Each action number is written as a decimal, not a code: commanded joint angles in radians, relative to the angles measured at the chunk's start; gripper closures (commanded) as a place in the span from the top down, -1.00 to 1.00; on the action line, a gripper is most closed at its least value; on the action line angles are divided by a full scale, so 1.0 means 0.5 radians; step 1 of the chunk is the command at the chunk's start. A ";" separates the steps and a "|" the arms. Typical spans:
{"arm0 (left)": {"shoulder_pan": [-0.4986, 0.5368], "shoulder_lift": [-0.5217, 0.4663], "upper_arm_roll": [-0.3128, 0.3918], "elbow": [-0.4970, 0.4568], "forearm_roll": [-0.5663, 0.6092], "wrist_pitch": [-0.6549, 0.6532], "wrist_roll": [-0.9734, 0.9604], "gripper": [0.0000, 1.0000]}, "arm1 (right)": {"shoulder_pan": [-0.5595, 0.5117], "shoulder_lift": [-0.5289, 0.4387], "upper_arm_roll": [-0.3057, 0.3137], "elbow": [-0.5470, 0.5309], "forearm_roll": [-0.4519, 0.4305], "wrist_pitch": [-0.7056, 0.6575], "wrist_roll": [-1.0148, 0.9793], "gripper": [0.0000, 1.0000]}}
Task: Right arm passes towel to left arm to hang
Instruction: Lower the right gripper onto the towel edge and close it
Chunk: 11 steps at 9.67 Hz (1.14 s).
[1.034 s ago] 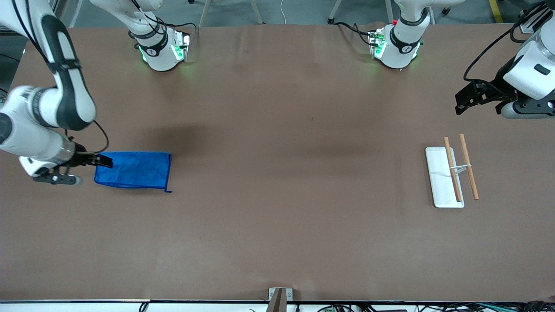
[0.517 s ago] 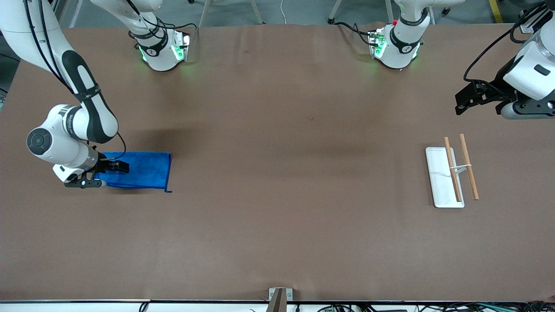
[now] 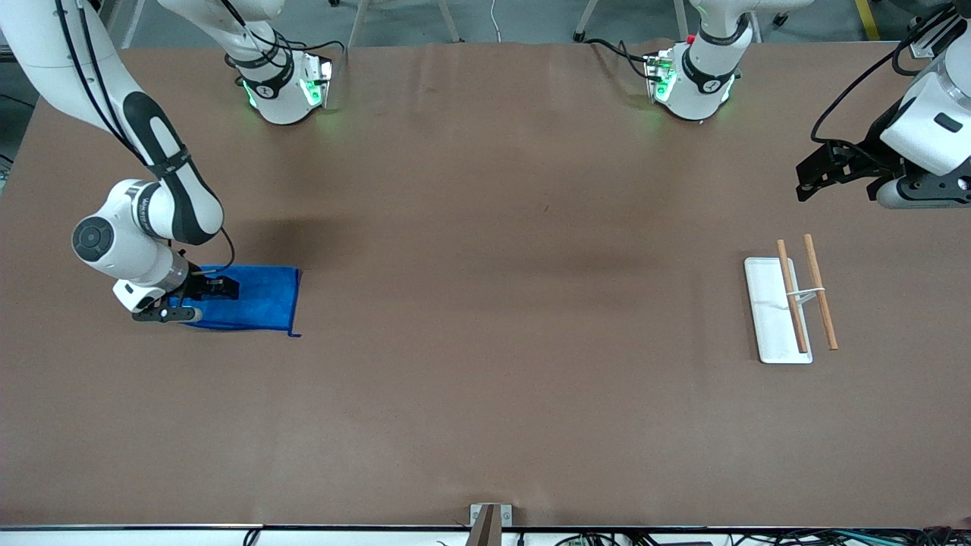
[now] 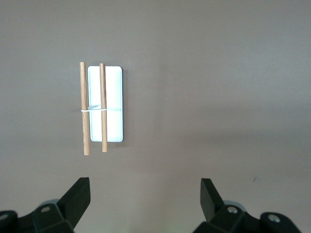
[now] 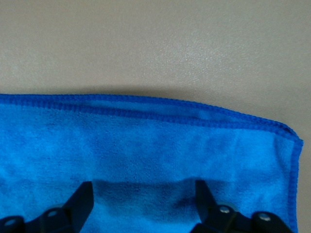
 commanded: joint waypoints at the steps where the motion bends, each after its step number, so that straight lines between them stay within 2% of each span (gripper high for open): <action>1: 0.007 0.032 -0.007 -0.045 -0.001 0.001 -0.014 1.00 | -0.003 0.005 0.000 -0.018 0.048 0.027 -0.152 -0.49; 3: 0.007 0.032 -0.007 -0.045 -0.001 0.001 -0.014 1.00 | -0.013 0.011 0.000 -0.015 0.048 0.030 -0.159 -0.92; 5: 0.007 0.032 -0.007 -0.045 -0.001 0.001 -0.014 1.00 | -0.004 -0.010 0.006 0.012 0.055 -0.064 -0.119 -0.98; 6: 0.007 0.032 -0.007 -0.045 -0.001 0.001 -0.014 1.00 | 0.006 -0.044 0.006 0.131 0.064 -0.338 -0.104 -0.98; 8: 0.007 0.032 -0.007 -0.045 0.002 0.004 -0.014 1.00 | 0.027 -0.084 0.009 0.571 0.067 -1.105 0.033 -0.98; 9: 0.007 0.032 -0.007 -0.045 0.002 0.004 -0.014 1.00 | 0.061 -0.108 0.018 0.726 0.067 -1.324 0.028 -0.98; 11: 0.007 0.035 -0.007 -0.045 0.002 0.007 -0.014 1.00 | 0.183 -0.118 0.113 0.950 0.064 -1.509 0.214 -0.98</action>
